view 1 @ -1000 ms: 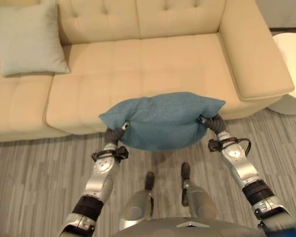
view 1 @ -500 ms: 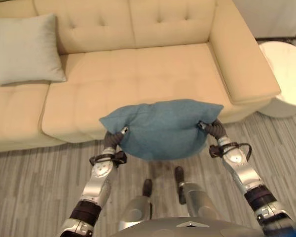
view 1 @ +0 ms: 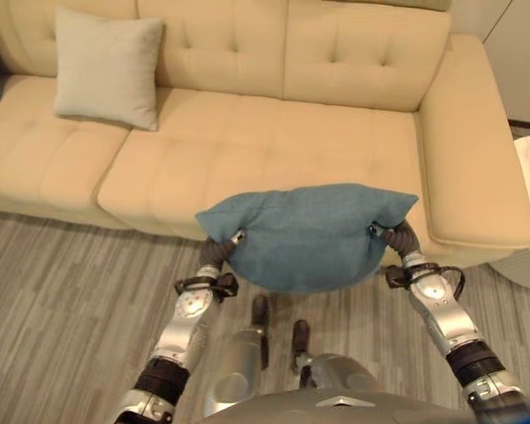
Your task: Pick up all the scattered cushions and arrange them neatly on the sofa.
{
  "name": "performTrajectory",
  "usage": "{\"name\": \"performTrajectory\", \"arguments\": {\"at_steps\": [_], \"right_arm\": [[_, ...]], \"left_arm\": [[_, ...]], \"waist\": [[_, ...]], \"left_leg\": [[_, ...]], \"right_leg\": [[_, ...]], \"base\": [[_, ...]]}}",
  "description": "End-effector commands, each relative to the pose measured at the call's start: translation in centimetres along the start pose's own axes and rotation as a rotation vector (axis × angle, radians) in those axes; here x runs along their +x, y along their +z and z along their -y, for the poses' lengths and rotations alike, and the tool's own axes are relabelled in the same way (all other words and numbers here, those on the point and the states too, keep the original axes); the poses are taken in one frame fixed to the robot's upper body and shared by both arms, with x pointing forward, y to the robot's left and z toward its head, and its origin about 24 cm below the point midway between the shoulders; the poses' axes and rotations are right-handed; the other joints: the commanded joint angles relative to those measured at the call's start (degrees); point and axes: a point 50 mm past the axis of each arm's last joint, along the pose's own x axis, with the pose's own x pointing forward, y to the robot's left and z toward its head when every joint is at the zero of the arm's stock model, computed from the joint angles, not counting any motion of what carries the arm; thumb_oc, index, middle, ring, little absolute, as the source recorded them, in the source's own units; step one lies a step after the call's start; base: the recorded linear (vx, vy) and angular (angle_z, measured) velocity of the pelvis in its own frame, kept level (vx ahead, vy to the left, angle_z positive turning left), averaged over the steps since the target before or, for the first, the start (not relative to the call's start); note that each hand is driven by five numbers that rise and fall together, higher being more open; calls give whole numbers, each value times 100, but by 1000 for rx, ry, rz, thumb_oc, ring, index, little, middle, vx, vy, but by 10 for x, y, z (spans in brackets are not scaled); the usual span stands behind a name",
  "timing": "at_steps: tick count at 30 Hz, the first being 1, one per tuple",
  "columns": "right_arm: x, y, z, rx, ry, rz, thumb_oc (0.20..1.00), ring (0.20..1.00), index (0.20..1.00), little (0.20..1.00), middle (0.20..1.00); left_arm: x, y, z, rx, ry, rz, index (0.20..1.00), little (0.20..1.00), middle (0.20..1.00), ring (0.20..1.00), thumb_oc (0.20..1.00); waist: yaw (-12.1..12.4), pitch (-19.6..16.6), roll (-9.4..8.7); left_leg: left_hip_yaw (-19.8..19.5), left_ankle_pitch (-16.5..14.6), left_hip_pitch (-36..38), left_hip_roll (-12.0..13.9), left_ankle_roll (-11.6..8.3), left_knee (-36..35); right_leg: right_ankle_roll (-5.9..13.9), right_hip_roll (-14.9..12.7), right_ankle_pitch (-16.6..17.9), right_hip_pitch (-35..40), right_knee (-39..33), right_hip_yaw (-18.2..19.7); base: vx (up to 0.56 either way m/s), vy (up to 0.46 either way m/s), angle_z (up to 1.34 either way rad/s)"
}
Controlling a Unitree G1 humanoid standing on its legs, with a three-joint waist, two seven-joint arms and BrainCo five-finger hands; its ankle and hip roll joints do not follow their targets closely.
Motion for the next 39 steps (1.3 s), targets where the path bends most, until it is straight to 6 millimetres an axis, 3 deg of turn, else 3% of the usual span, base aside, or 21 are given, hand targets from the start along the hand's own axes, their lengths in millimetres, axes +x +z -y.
{"name": "performTrajectory", "arguments": {"at_steps": [1, 2, 3, 4, 6, 7, 8, 9, 10, 11, 14, 16, 20, 21, 25, 32, 39], "right_arm": [[6, 41, 15, -15, -62, 214, 200, 200, 200, 200, 200], [6, 42, 13, -17, -58, 213, 200, 200, 200, 200, 200], [9, 45, 9, -6, -50, 227, 200, 200, 200, 200, 200], [11, 48, 7, -12, -49, 235, 200, 200, 200, 200, 200], [16, 55, -1, -12, -23, 258, 200, 200, 200, 200, 200], [16, 56, -2, -13, -17, 262, 200, 200, 200, 200, 200], [19, 58, -2, -17, -9, 263, 200, 200, 200, 200, 200], [21, 60, -4, -7, 4, 269, 200, 200, 200, 200, 200], [18, 52, -3, -1, 9, 235, 200, 200, 200, 200, 200], [16, 51, 0, -15, 11, 236, 200, 200, 200, 200, 200], [13, 50, 14, -11, -42, 237, 200, 200, 200, 200, 200], [13, 53, 19, -7, -58, 247, 200, 200, 200, 200, 200], [12, 51, 22, -11, -69, 236, 200, 200, 200, 200, 200], [12, 50, 24, -10, -80, 230, 200, 200, 200, 200, 200], [14, 49, 22, -23, -69, 222, 200, 200, 200, 200, 200], [16, 44, 20, -29, -67, 187, 200, 200, 200, 200, 200], [33, 65, 16, -54, -66, 236, 200, 200, 200, 200, 200]], "left_arm": [[9, 53, 16, -28, -100, 257, 200, 200, 200, 200, 200], [9, 54, 16, -26, -95, 258, 200, 200, 200, 200, 200], [9, 56, 17, -22, -95, 268, 200, 200, 200, 200, 200], [8, 60, 16, -15, -97, 282, 200, 200, 200, 200, 200], [10, 64, 18, 6, -106, 297, 200, 200, 200, 200, 200], [10, 65, 18, 13, -105, 299, 200, 200, 200, 200, 200], [10, 65, 19, 15, -110, 301, 200, 200, 200, 200, 200], [10, 65, 17, 15, -105, 302, 200, 200, 200, 200, 200], [7, 61, 14, 12, -93, 287, 200, 200, 200, 200, 200], [7, 58, 18, 15, -122, 278, 200, 200, 200, 200, 200], [9, 58, 22, -3, -151, 276, 200, 200, 200, 200, 200], [12, 60, 25, -15, -150, 277, 200, 200, 200, 200, 200], [12, 61, 25, -17, -141, 277, 200, 200, 200, 200, 200], [14, 63, 25, -2, -137, 284, 200, 200, 200, 200, 200], [13, 65, 22, -14, -116, 294, 200, 200, 200, 200, 200], [15, 72, 22, 39, -133, 315, 200, 200, 200, 200, 200], [30, 94, 26, 77, -103, 378, 200, 200, 200, 200, 200]], "waist": [[-97, -542, -61], [-77, -558, -77], [-90, -541, -98], [-91, -500, -92], [-136, -417, -5], [-148, -431, 15], [-186, -498, 5], [-244, -519, -29], [-299, -542, -92], [-327, -563, -131], [-369, -601, -162], [-301, -541, -193], [-296, -595, -218], [-264, -619, -198], [-220, -636, -110], [-246, -800, -81], [-210, -771, -61]], "left_leg": [[-9, 124, 524, -119, 58, -28], [18, 58, 622, -137, 126, -46], [64, -42, 802, -195, 261, -60], [105, -86, 886, -202, 314, -70], [83, -189, 1047, -158, 397, -89], [57, -242, 1119, -155, 400, -108], [39, -313, 1282, -184, 383, -259], [38, -394, 1473, -226, 349, -359], [-20, -503, 1659, -281, 267, -261], [-80, -517, 1651, -254, 154, -125], [-37, -384, 1413, -82, -125, 588], [-228, -232, 1125, -73, -211, 1219], [-243, -368, 1131, 114, -155, 671], [-332, -223, 1100, 257, -190, 108], [-676, -79, 1183, 298, -234, -231], [-325, -110, 1652, 225, -95, -723], [-150, -144, 1637, 185, -45, -819]], "right_leg": [[824, -696, -388, 173, 842, 466], [892, -763, -350, 160, 994, 490], [1095, -878, 90, -89, 1691, 594], [1192, -941, 293, -240, 1962, 612], [1167, -912, 372, -569, 2452, 742], [1115, -910, 294, -667, 2336, 716], [1051, -851, 149, -785, 1624, 601], [1075, -775, 281, -887, 773, 430], [1107, -787, 448, -837, 417, 311], [1006, -681, 421, -650, 355, 581], [876, -728, 424, -383, 166, 289], [763, -721, 388, -158, 71, 207], [789, -768, 306, -36, 42, 268], [813, -766, 245, 9, 34, 306], [795, -724, 150, 14, 117, 457], [988, -973, 258, 151, 1, 557], [1068, -1080, 327, 34, -89, 637]], "base": [[230, 147, -42], [243, 202, -34], [189, 194, -59], [194, 209, -68], [148, 131, -44], [234, 73, 0], [338, 40, 4], [497, -42, -38], [449, -118, -45], [359, -162, -11], [128, -133, 68], [90, -105, 74], [89, 8, 23], [125, 68, 1], [75, 85, -24], [57, 163, -27], [21, 49, -4]]}}
